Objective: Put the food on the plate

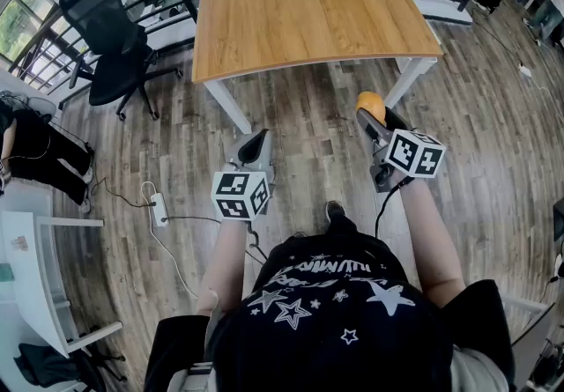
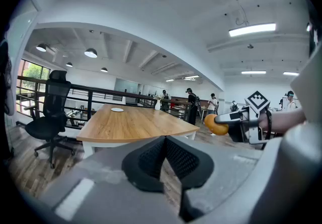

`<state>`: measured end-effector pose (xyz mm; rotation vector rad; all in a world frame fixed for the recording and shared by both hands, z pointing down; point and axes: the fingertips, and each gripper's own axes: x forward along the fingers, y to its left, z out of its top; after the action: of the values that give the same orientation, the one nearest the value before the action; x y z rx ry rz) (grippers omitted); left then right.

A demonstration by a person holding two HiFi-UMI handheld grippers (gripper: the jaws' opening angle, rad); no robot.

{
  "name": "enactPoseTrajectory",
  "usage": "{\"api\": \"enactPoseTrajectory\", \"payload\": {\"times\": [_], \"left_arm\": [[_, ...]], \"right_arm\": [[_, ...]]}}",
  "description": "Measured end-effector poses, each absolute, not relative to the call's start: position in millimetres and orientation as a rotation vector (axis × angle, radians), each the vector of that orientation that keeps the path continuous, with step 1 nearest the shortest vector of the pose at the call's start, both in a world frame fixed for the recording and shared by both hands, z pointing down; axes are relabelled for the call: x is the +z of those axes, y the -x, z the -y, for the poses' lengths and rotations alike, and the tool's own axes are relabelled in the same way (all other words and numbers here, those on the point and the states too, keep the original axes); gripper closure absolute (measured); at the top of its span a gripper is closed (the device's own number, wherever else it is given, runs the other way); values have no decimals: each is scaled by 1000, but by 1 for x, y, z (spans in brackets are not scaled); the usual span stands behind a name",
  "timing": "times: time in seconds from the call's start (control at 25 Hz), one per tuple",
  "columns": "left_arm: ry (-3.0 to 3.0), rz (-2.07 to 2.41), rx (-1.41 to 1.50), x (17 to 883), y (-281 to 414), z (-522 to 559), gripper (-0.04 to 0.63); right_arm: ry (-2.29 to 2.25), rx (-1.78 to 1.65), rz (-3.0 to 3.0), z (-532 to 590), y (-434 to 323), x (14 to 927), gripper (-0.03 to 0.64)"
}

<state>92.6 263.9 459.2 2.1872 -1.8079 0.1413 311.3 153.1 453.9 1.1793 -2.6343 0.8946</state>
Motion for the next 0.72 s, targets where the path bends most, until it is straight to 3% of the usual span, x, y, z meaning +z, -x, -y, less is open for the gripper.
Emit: {"api": "enactPoseTrajectory", "payload": {"times": [0.72], "left_arm": [[-2167,1807,164,460,-90,-284,594]], "right_arm": [[-1107,863,2626,-181,-289,462,295]]}}
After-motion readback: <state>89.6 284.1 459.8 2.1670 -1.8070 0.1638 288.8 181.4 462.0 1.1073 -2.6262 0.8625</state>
